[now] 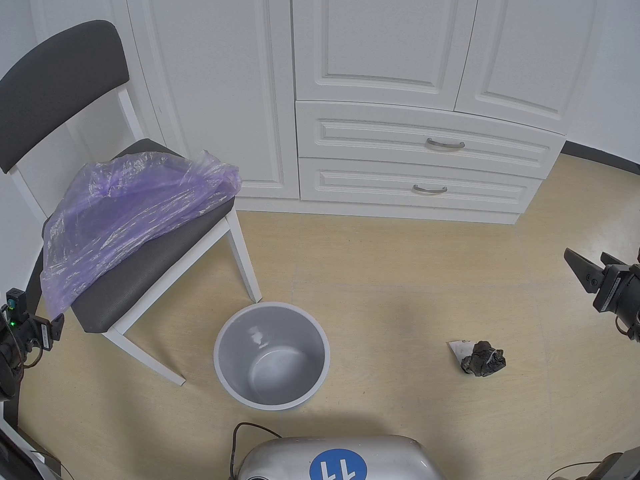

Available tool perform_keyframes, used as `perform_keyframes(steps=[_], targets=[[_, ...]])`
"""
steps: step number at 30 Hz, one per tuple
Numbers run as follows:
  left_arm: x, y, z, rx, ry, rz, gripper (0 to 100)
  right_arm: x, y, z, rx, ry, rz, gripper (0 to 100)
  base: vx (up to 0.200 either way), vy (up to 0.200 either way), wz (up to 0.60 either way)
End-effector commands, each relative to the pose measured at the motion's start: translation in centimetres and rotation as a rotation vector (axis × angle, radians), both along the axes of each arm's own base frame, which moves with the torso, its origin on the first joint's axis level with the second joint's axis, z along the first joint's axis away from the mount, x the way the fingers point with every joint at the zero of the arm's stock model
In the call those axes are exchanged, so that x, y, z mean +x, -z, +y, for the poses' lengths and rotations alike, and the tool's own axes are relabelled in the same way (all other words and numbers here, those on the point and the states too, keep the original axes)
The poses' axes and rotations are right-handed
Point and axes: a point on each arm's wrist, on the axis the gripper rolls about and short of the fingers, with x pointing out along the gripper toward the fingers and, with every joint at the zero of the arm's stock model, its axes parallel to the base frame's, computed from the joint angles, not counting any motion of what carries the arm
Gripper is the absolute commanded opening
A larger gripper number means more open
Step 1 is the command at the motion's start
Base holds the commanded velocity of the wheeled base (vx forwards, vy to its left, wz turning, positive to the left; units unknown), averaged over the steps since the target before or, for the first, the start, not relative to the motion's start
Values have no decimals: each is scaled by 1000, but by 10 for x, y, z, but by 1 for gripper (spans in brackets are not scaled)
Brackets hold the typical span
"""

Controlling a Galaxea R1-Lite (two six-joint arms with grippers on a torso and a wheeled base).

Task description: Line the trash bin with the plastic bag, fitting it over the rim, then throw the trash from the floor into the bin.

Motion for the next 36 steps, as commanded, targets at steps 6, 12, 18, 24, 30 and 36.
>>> perform_keyframes(steps=[6,12,18,24,30,36], targets=[[6,1,5,-3,-6,-5,100,2,0,0,0,0,2,100,0,0,0],[6,-6,8,36,-17,-68,100,2,-1,0,1,0,-2,100,0,0,0],[6,-17,9,88,-26,-144,100,0,-2,0,1,-2,-14,100,0,0,0],[10,-21,10,72,-65,-186,100,0,-2,0,0,-2,-13,100,0,0,0],[22,-14,17,63,-67,-212,100,-1,-2,0,1,-2,-14,100,0,0,0],[34,2,26,90,-69,-251,100,-1,-2,0,-1,-2,-16,100,0,0,0]])
